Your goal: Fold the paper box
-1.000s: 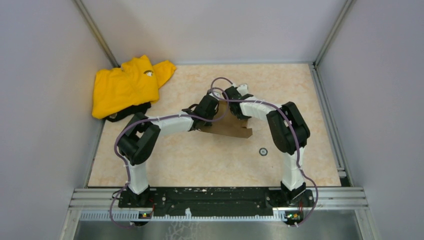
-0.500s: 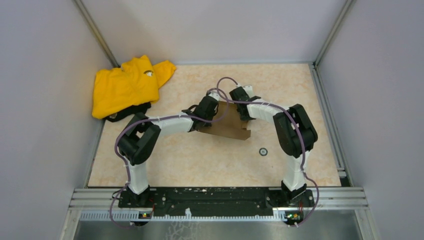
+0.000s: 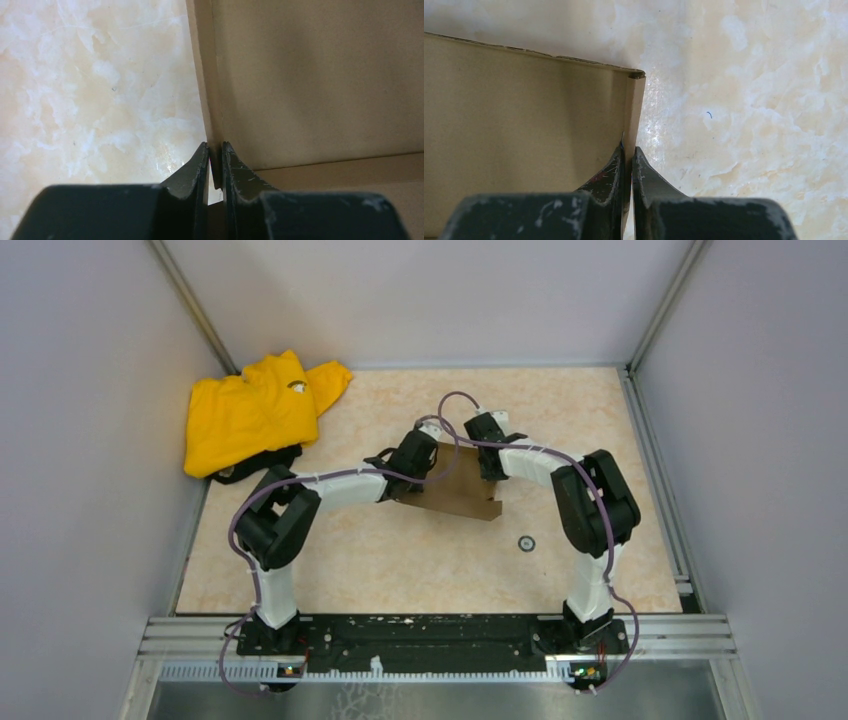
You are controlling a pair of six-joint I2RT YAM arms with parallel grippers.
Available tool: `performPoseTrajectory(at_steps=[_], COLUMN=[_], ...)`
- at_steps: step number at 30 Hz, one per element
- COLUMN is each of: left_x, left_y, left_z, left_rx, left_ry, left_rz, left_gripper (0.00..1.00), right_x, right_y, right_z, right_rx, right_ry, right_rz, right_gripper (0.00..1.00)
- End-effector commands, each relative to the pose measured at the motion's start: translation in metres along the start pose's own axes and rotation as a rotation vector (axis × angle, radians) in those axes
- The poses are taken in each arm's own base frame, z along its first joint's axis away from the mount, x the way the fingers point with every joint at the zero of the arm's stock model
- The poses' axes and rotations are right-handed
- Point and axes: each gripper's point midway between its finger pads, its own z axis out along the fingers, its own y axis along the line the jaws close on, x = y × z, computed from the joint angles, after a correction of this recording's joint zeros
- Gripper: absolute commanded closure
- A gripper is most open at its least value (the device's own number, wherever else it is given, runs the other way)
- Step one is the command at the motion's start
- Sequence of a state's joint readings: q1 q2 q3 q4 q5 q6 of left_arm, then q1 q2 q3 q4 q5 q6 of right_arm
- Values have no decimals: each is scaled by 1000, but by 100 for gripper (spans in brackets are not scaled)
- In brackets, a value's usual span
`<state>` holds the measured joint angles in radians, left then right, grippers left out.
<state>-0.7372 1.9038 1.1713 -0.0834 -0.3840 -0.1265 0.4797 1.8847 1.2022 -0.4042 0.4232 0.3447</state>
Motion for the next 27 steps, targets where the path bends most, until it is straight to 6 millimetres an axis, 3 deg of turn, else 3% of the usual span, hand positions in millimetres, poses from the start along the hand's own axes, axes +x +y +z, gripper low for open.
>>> performPoseTrajectory(at_steps=[1, 7, 11, 18, 27], left_x=[-5, -19, -17, -28, -52], left_y=[19, 20, 20, 22, 13], left_z=[2, 8, 14, 20, 23], left_rx=[-70, -89, -77, -26, 97], left_ry=[41, 38, 44, 9, -65], left_rz=[66, 79, 69, 7, -57], left_gripper=[81, 81, 79, 57, 39], right_x=[26, 23, 25, 27, 27], right_y=[-43, -60, -50, -36, -31], right_z=[-3, -8, -7, -7, -7], right_rx=[144, 235, 175, 97, 70], right_ry=[112, 120, 129, 146, 151], right_rz=[-85, -128, -116, -102, -94], right_gripper=[100, 100, 100, 100, 100])
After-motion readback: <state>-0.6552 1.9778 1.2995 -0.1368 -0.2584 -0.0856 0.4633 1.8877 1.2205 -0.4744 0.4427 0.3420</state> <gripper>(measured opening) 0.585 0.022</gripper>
